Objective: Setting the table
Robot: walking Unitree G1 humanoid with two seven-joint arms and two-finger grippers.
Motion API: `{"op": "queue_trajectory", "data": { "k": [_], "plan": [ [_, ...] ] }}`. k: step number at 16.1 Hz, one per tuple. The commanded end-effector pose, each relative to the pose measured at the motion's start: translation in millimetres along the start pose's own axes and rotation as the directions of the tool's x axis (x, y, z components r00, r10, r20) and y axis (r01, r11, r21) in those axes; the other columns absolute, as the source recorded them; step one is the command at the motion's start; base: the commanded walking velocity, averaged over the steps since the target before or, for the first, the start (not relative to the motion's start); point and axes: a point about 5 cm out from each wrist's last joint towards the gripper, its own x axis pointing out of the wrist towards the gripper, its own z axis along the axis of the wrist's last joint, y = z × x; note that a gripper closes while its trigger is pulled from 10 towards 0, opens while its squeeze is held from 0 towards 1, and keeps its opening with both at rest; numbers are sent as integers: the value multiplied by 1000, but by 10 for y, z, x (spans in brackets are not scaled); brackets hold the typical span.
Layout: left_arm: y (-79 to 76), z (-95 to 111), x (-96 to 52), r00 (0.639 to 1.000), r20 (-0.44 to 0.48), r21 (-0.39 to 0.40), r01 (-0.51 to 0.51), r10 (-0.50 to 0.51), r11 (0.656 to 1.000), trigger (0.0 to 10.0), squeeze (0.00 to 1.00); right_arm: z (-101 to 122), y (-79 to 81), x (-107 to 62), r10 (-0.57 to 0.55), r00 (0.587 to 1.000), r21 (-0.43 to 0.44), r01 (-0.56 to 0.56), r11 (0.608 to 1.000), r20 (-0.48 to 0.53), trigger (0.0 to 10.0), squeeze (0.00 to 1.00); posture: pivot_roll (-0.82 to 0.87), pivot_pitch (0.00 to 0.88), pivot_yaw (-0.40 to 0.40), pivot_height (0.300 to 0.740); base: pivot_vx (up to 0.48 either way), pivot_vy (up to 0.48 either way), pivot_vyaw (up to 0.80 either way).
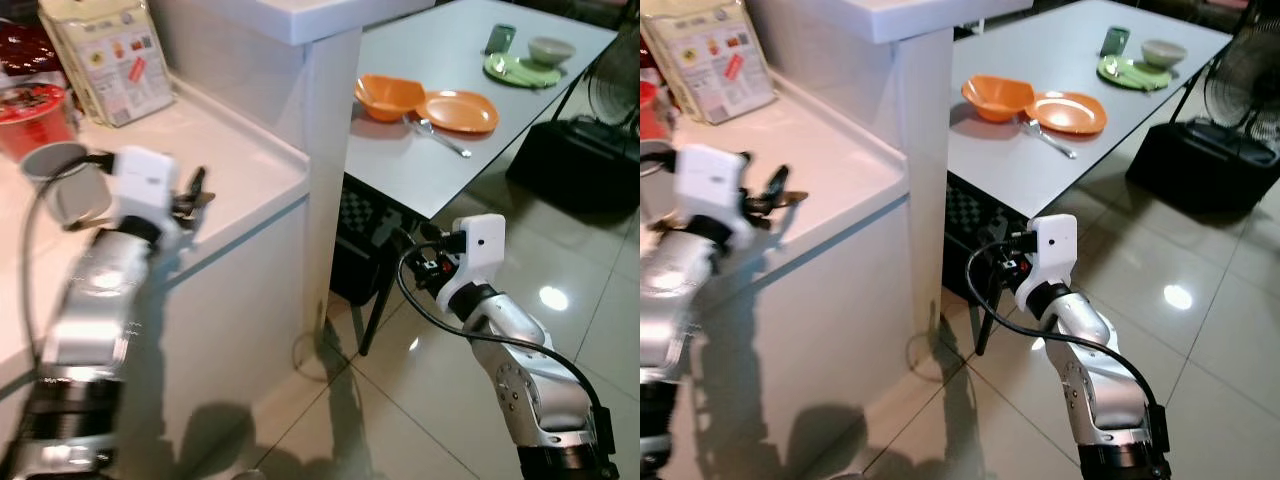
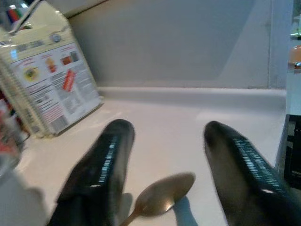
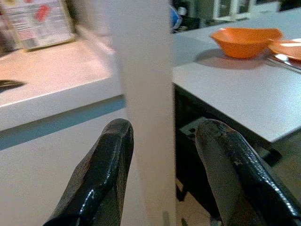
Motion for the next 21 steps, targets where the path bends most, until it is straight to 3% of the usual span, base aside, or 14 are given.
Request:
{"op": "queue_trajectory", "data": {
  "k": [1, 3, 4, 5, 6, 10, 15, 21],
  "plan": [
    [39, 39, 40, 999, -3, -1, 35, -35, 999, 10000, 1000, 35, 57, -1, 47, 999, -1, -47, 999, 8, 10000, 0, 71, 0, -33, 740, 0, 0, 0],
    [55, 56, 54, 999, -1, 27, 52, -52, 998, 10000, 1000, 48, 89, -8, 73, 997, -9, -73, 997, 13, 10000, 0, 65, 0, -25, 740, 0, 0, 0],
    [16, 73, 61, 999, 9, 17, 44, -44, 999, 10000, 561, 60, 81, -11, 64, 998, -25, -64, 998, 19, 10000, 0, 65, 0, -25, 740, 0, 0, 0],
    [-25, 80, 60, 999, 16, -9, 50, -50, 999, 10000, 212, 63, 74, -15, 58, 998, -33, -57, 998, 21, 10000, 0, 61, 0, -21, 740, 0, 0, 0],
    [-145, 96, 49, 997, 42, -42, 63, -61, 997, 10000, 0, 61, 58, -19, 42, 999, -39, -41, 998, 22, 10000, 0, 61, 0, -21, 740, 0, 0, 0],
    [-460, 62, 3, 992, 70, -68, 109, -104, 992, 10000, 0, 75, 33, -19, 28, 999, -42, -27, 999, 25, 10000, 0, 58, 0, -25, 740, 0, 0, 125],
    [-534, 50, -5, 992, 66, -78, 117, -112, 990, 10000, 0, 64, 16, -32, 20, 1000, -40, -19, 999, 23, 10000, 0, 51, 0, -22, 740, 253, 0, 529],
    [-526, 50, 1, 992, 62, -66, 116, -112, 991, 10000, 0, 55, -28, -37, -6, 1000, -9, 6, 1000, 22, 10000, 0, 52, 0, -25, 740, 319, 0, 0]
  ]
}}
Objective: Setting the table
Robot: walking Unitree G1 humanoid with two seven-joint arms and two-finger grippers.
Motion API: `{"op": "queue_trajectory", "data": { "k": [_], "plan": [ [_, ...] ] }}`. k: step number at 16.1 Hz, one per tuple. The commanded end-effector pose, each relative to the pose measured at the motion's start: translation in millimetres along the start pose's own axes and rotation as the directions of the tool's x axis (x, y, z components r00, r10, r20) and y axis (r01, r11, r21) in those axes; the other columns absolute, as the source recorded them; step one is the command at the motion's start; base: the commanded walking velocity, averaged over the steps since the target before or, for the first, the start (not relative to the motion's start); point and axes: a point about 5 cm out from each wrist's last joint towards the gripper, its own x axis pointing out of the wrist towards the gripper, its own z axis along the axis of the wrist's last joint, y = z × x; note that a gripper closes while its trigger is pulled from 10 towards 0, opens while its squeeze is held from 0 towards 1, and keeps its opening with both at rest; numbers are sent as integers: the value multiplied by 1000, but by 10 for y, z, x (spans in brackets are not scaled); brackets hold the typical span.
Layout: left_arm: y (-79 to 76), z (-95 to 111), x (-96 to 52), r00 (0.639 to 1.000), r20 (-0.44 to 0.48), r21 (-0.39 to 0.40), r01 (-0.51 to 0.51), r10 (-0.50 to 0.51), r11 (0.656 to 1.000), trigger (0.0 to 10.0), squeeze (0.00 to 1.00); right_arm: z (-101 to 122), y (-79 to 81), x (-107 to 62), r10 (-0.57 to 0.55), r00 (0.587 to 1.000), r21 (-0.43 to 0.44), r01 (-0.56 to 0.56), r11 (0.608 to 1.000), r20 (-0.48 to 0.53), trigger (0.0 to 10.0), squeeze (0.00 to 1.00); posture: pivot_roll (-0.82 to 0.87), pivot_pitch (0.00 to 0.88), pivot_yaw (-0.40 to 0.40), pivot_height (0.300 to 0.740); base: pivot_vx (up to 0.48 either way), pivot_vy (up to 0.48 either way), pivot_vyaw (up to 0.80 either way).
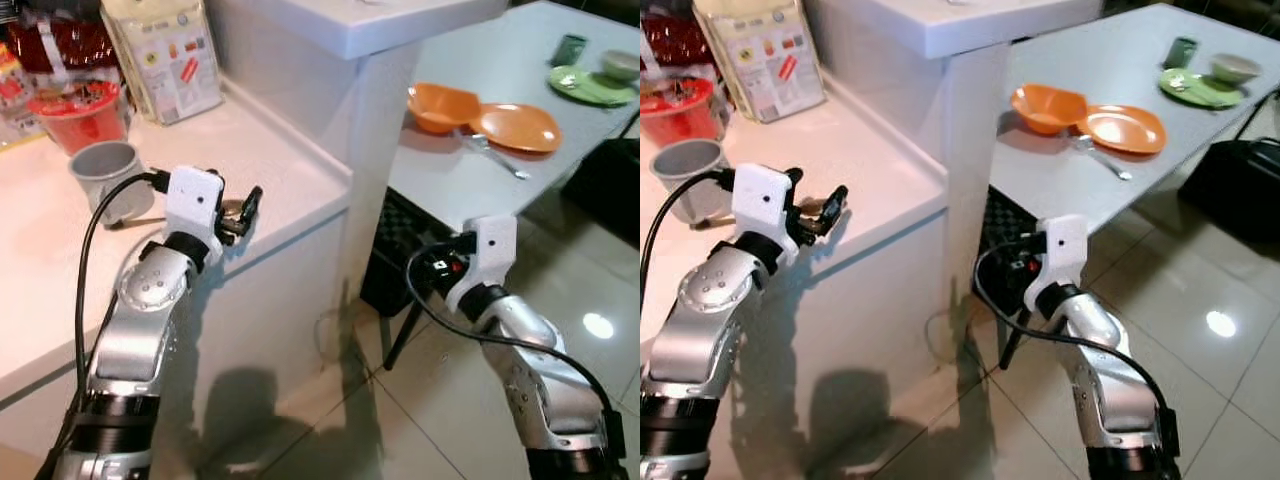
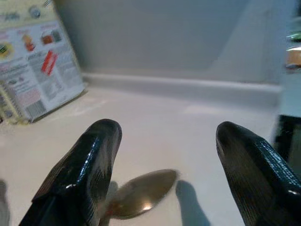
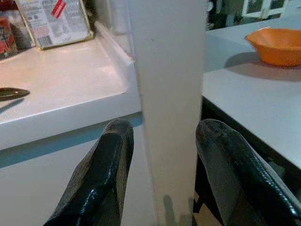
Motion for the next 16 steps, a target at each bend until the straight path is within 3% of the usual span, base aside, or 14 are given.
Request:
{"op": "queue_trajectory", "data": {
  "k": [1, 5, 10, 11, 12, 16],
  "plan": [
    [19, 51, 2, 1000, 14, 21, -6, 6, 1000, 10000, 0, 24, 14, -2, 10, 1000, 2, -10, 1000, 9, 10000, 0, 52, 0, -25, 740, 304, 0, 0],
    [74, 32, -36, 1000, 3, 37, -6, 6, 999, 10000, 0, 13, 45, -13, 31, 1000, 9, -31, 999, 6, 10000, 0, 55, 0, -27, 740, 0, 0, 0],
    [206, 14, -16, 999, -35, 1, -10, 10, 1000, 10000, 0, 12, 62, -10, 46, 999, 16, -46, 999, 6, 10000, 0, 57, 0, -23, 740, 0, 0, 0],
    [211, 10, -13, 999, -39, -7, 3, -3, 1000, 10000, 839, 10, 63, -13, 47, 999, 17, -47, 999, 6, 10000, 0, 57, 0, -23, 740, 0, 0, 0],
    [220, 5, -6, 999, -47, -15, 26, -27, 1000, 10000, 1000, 7, 66, -16, 49, 999, 19, -49, 999, 5, 10000, 0, 58, 0, -22, 740, 0, 0, 0],
    [275, -21, 54, 992, -90, 7, 93, -92, 996, 10000, 1000, 2, 78, -21, 62, 998, 21, -62, 998, 2, 10000, 0, 57, 0, -19, 740, 0, 0, 0]
  ]
}}
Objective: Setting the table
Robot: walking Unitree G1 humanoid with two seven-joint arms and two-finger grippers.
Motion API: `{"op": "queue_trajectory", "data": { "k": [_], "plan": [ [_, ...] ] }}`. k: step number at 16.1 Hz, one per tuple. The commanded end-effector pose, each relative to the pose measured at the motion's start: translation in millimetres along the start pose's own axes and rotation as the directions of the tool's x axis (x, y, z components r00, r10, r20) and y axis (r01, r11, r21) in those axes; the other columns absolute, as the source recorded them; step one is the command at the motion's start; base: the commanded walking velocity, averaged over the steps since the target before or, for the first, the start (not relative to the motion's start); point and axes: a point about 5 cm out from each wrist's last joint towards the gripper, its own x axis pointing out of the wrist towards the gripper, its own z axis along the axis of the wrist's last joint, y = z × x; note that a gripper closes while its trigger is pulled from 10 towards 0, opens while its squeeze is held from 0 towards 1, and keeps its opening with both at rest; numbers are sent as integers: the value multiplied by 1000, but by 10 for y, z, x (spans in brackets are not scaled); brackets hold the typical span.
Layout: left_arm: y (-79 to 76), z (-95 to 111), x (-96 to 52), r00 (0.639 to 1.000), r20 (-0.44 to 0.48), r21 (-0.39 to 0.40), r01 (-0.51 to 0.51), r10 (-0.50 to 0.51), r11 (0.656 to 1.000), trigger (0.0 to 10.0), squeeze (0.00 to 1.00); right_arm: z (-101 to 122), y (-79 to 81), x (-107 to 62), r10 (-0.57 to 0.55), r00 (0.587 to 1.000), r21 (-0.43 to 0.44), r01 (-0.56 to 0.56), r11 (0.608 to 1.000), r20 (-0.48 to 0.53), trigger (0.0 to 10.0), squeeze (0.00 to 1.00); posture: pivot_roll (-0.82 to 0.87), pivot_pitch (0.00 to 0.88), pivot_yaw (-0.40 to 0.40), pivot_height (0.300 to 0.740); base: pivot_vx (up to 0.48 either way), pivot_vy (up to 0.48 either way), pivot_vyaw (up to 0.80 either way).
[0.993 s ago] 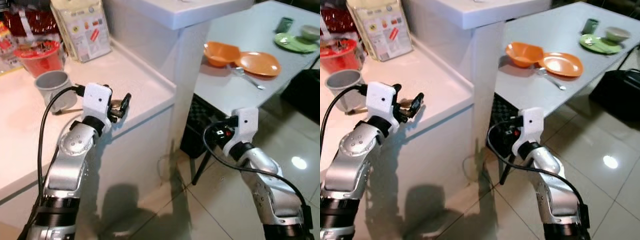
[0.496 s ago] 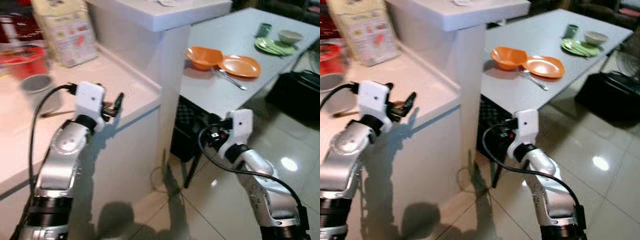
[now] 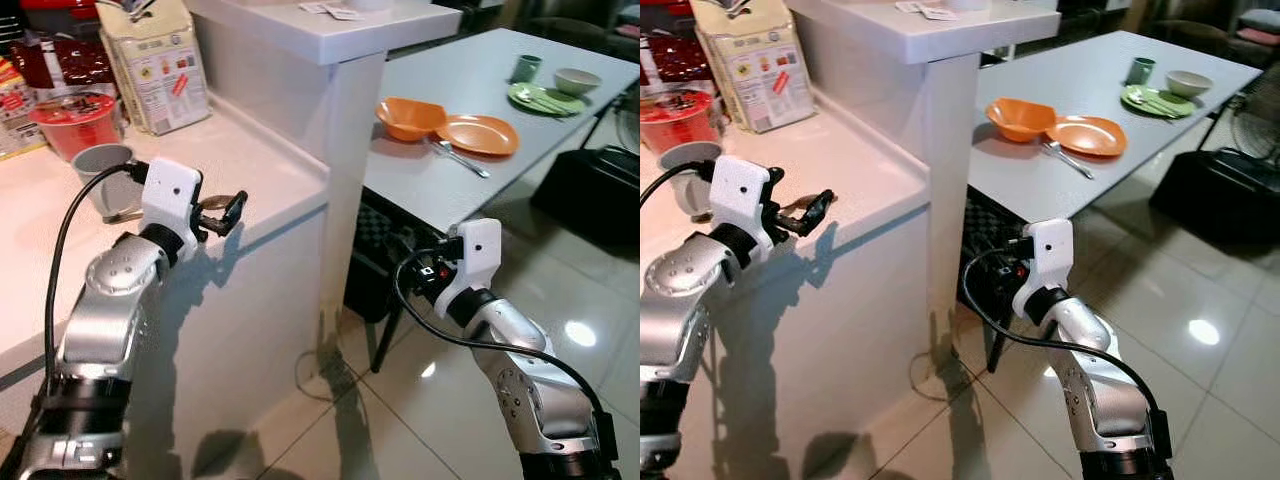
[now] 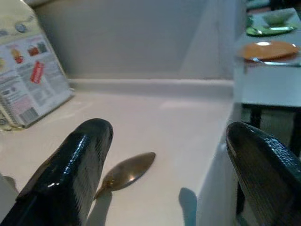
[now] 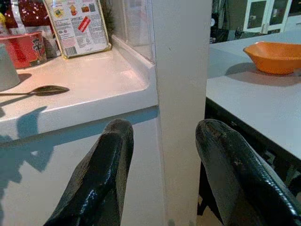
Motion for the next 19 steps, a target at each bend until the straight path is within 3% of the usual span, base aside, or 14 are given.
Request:
{"op": "queue_trajectory", "data": {
  "k": [1, 3, 4, 5, 8, 11, 19],
  "plan": [
    [1, 31, 41, 1000, 1, 6, 26, -26, 1000, 10000, 1000, 44, -3, -19, 6, 1000, -6, -6, 1000, 10, 10000, 0, 57, 0, -19, 740, 0, 0, 0],
    [52, 80, 93, 1000, 13, 40, -21, 21, 999, 10000, 1000, 44, -7, -32, 4, 1000, -6, -4, 1000, 11, 10000, 0, 51, 0, -13, 740, 0, 0, 0],
    [38, 88, 101, 999, 19, 54, -27, 26, 998, 10000, 757, 45, -9, -35, 2, 1000, -6, -1, 1000, 12, 10000, 0, 50, 0, -12, 740, 0, 0, 0],
    [9, 98, 112, 999, 27, 44, -40, 39, 998, 10000, 0, 51, -19, -37, -12, 1000, -9, 12, 1000, 17, 10000, 0, 50, 0, -12, 740, 0, 0, 0],
    [-143, 123, 91, 993, 91, -7, -69, 69, 998, 10000, 0, 95, -148, -21, -139, 989, 21, 138, 990, 54, 10000, 0, 50, 0, -12, 740, 0, 0, 0],
    [-318, 69, 51, 991, 109, -40, -73, 77, 997, 10000, 0, 123, -151, -23, -147, 987, 51, 144, 988, 64, 10000, 0, 51, 0, -14, 740, 0, 0, 0],
    [-343, 97, 62, 988, 122, -44, -93, 97, 995, 10000, 0, 127, -140, -21, -144, 987, 46, 141, 989, 66, 10000, 0, 52, 0, -14, 740, 317, 0, 0]
  ]
}}
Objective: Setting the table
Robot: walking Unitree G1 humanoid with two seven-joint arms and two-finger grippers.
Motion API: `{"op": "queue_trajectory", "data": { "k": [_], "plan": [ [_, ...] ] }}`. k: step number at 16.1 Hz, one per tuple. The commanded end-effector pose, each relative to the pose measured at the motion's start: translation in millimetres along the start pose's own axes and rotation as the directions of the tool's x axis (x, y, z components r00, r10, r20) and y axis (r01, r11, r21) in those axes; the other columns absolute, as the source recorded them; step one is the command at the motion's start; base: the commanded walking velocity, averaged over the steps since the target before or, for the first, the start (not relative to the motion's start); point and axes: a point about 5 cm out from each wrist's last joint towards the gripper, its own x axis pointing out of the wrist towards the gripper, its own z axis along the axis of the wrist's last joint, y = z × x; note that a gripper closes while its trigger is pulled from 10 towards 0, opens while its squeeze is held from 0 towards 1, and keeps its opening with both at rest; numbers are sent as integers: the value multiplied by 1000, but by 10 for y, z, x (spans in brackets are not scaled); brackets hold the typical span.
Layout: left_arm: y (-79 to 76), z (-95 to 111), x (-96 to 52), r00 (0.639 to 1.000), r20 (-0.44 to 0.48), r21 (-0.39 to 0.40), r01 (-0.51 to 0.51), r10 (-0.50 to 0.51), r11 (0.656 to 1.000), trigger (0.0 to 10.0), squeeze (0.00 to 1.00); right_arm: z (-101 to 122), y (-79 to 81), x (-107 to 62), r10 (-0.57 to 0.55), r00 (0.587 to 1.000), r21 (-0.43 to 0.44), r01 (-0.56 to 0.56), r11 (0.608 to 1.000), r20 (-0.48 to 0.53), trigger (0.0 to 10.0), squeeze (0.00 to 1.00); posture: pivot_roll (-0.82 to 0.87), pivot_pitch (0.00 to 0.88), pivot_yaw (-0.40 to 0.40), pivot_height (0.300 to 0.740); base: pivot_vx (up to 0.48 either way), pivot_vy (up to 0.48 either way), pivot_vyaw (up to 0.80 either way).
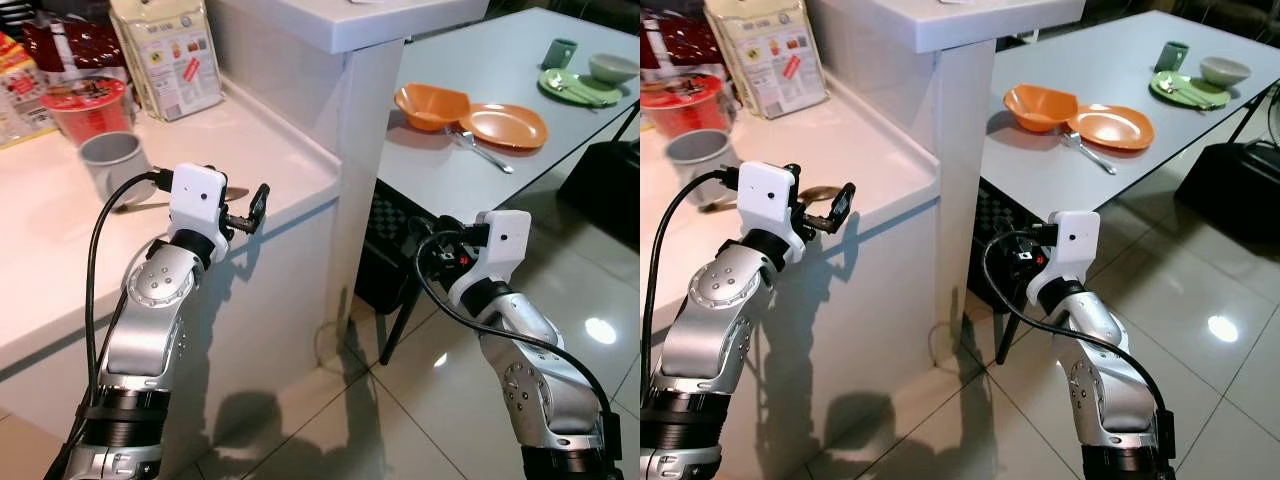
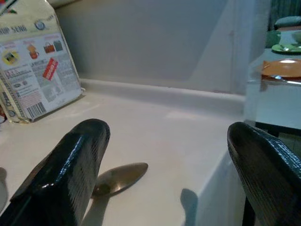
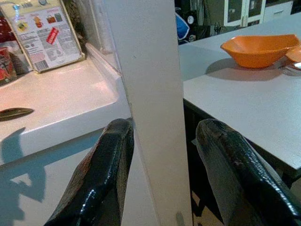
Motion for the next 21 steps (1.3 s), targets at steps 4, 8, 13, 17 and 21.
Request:
{"op": "queue_trajectory", "data": {
  "k": [4, 8, 13, 17, 21],
  "plan": [
    [28, 55, 0, 1000, 18, 24, -10, 10, 1000, 10000, 0, 20, 29, 4, 29, 1000, -53, -29, 998, 0, 10000, 0, 54, 0, -17, 740, 366, 0, 516],
    [39, 54, -4, 1000, 18, 37, -9, 8, 999, 10000, 0, -5, 46, -4, 49, 999, -40, -50, 998, -12, 10000, 0, 53, 0, -20, 740, 367, 0, 200],
    [-86, 95, -94, 985, 63, 14, 161, -161, 987, 10000, 0, -16, 53, -27, 63, 998, -36, -63, 997, -14, 10000, 0, 52, 0, -20, 740, 0, 0, 0],
    [-95, 85, -110, 978, 46, -1, 204, -203, 979, 10000, 0, -18, 47, -42, 65, 998, -30, -65, 997, -14, 10000, 0, 52, 0, -17, 740, 0, 0, 0],
    [-98, 75, -112, 975, 36, -14, 220, -220, 975, 10000, 0, -22, 39, -56, 60, 998, -26, -60, 998, -13, 10000, 0, 52, 0, -15, 740, 0, 0, 0]
  ]
}}
